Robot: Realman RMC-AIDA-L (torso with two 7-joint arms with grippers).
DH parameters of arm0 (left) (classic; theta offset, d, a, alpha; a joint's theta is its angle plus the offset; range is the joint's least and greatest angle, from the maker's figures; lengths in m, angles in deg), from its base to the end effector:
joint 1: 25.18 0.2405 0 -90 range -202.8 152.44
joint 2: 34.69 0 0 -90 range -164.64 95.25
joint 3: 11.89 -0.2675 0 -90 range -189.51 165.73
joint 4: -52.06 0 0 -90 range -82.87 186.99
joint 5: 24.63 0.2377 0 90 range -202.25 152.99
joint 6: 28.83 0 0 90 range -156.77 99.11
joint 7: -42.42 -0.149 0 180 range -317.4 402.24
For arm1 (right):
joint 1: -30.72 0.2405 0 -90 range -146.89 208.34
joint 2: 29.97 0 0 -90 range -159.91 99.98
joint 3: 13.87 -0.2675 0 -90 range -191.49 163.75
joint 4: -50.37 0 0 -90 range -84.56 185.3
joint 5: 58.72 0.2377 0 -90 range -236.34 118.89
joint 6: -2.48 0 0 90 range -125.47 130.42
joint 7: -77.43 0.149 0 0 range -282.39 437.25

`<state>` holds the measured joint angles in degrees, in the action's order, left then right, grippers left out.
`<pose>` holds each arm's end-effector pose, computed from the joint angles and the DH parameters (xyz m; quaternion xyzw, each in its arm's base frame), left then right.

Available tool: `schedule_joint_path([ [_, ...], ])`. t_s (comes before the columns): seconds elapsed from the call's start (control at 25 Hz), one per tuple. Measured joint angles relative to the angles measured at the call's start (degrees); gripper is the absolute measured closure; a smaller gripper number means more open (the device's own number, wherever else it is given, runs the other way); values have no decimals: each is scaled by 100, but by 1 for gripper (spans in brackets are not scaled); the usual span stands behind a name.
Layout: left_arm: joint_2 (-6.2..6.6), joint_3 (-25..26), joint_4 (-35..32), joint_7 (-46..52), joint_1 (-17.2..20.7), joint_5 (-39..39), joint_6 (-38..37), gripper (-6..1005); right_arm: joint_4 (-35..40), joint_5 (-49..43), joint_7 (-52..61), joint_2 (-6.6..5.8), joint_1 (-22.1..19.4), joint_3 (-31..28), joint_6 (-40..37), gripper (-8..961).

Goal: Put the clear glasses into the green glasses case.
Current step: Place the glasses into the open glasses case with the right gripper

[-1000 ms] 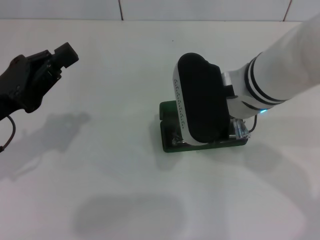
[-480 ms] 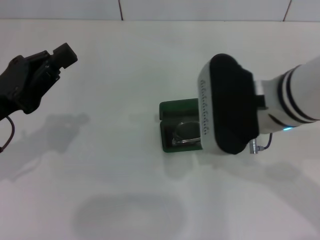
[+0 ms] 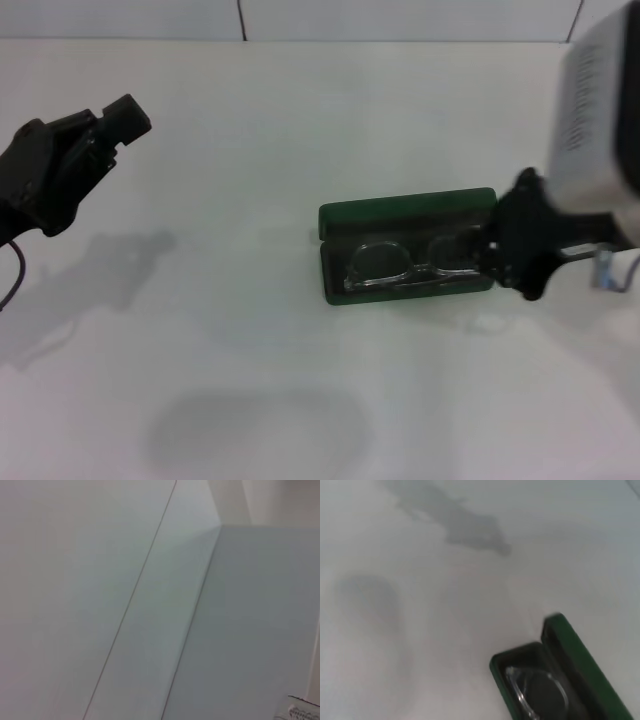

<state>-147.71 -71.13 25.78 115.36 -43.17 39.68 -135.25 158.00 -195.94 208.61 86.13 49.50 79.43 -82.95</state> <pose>-0.2915 0.2923 0.0431 -0.8120 -0.1966 -0.5335 0.1320 0.1179 0.3196 0.0059 -0.9784 0.0441 -0.0945 0.1784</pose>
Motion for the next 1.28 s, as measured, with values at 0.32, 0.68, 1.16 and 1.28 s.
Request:
schedule_joint_path([
  [0.32,-6,-12,-2,-1,6,3,-1,970,-359,100,140,7,-299,-664,-210,845],
  [0.68,-34,-16,-8,1,-15,3,0,969,-872,-160,253,-4,-159,-690,-55,845],
  [1.16,-47,6,-9,1,-2,3,9,969,-1557,-431,354,-20,267,-641,211,844],
  [1.28,-46,9,-8,1,-9,3,9,970,-1725,-432,332,-18,348,-632,292,845],
])
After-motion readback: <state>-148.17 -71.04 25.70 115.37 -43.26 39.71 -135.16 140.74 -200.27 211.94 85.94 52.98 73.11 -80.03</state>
